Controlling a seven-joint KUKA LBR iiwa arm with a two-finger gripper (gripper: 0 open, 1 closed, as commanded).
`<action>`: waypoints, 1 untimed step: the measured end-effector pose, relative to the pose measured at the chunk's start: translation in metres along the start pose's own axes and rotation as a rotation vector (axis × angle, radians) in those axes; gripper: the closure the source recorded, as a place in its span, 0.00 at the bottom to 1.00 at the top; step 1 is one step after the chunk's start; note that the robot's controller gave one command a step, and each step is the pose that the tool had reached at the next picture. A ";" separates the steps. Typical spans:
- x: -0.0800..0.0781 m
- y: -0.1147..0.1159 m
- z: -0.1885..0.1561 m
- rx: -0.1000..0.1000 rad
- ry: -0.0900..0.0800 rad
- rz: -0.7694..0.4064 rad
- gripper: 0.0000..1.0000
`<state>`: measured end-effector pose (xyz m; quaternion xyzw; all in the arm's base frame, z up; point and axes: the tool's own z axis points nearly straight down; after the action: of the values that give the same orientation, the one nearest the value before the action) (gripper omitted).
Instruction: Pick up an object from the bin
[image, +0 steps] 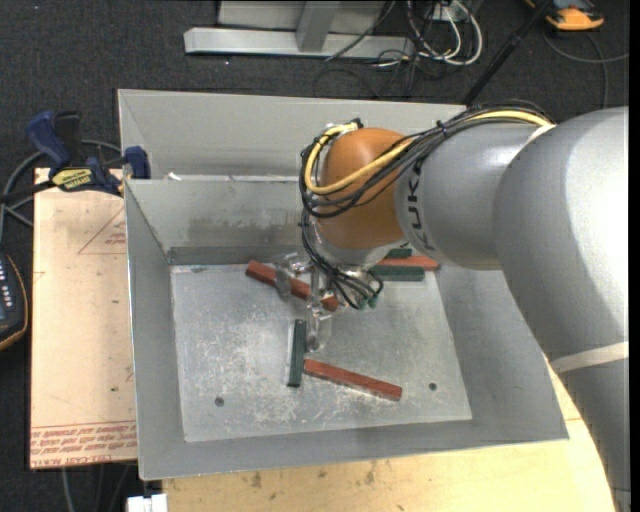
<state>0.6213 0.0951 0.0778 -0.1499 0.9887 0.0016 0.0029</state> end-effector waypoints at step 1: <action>0.055 -0.012 0.007 0.000 0.006 -0.508 0.00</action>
Offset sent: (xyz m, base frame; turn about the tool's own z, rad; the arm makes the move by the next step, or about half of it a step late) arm -0.0497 -0.0276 -0.0078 -0.5116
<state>0.5718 0.0676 0.0701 -0.3937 0.9192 0.0004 0.0003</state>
